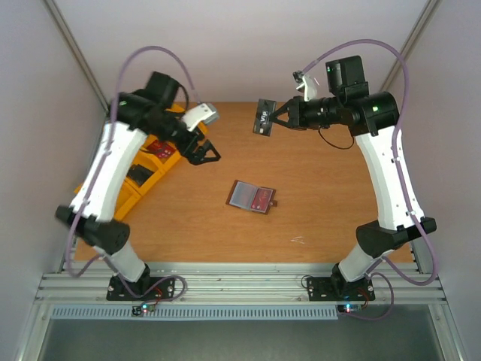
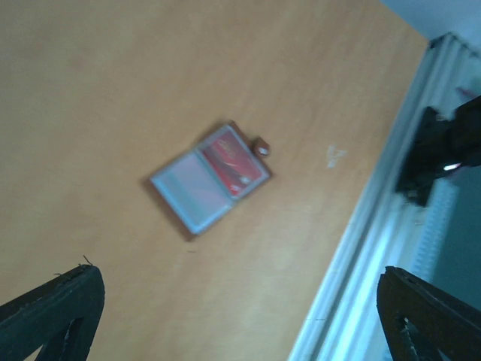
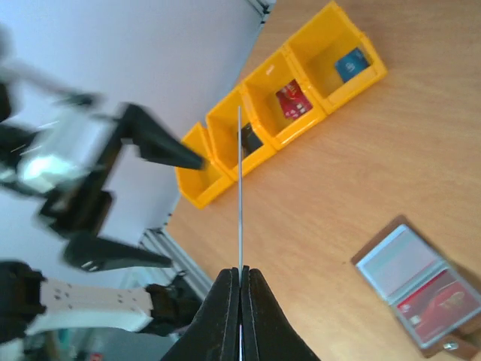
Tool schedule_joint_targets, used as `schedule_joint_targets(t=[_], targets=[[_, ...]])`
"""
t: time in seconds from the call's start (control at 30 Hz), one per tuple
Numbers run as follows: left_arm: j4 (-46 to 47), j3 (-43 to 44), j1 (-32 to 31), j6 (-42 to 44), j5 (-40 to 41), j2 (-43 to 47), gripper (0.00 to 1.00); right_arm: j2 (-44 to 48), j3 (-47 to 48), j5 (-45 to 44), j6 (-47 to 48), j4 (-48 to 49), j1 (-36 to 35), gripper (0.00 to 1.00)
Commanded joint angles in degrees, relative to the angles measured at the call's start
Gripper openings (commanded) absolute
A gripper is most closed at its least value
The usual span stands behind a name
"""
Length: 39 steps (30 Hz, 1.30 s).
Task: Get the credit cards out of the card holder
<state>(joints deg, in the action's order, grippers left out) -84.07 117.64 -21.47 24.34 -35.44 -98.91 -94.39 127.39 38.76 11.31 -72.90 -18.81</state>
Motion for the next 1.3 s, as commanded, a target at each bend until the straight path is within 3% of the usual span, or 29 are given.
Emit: schedule_joint_targets(t=[0.0,0.1,0.17,0.33,0.47,0.57,0.67,0.73,0.87,0.97,1.27], targets=[[-0.79,2.61,-1.30,11.63,20.48,11.16,0.99,1.32,-1.68,3.87,-17.62,4.99,-0.95,0.01],[20.03,-9.05,-2.89,18.52,38.57,24.32,0.99,3.92,-6.63,3.46,-28.17,16.14,-2.89,0.01],[36.33,-19.57,-4.19,29.69,42.74,32.68,0.99,5.14,-10.49,1.59,-36.09,22.72,-4.54,0.01],[68.53,-43.15,-5.59,57.81,39.00,47.36,0.99,6.35,-11.95,-11.53,-39.16,24.59,-14.43,0.01],[87.45,-52.63,-6.08,72.34,33.13,50.54,0.99,5.22,-13.77,-15.30,-42.19,31.28,-19.79,0.01],[90.17,-56.37,-6.55,77.34,30.15,51.71,0.99,2.15,-12.48,-13.99,-43.64,34.22,-22.24,0.01],[83.26,-58.09,-6.56,78.47,26.86,54.43,0.94,-1.51,-9.07,-12.78,-43.90,33.60,-23.44,0.01],[77.36,-58.94,-6.63,78.33,24.38,56.25,0.85,-3.30,-6.66,-11.85,-43.87,33.02,-23.91,0.01],[80.39,-61.59,-6.65,78.82,25.58,56.21,0.60,-6.64,-1.75,-9.42,-42.33,30.43,-24.59,0.01],[79.62,-59.41,-6.65,77.91,26.99,54.92,0.49,-7.30,-1.05,-9.05,-41.79,29.79,-25.12,0.01],[65.23,-57.17,-6.65,77.24,26.67,54.97,0.63,-7.14,-0.74,-9.08,-41.29,31.23,-25.14,0.01]])
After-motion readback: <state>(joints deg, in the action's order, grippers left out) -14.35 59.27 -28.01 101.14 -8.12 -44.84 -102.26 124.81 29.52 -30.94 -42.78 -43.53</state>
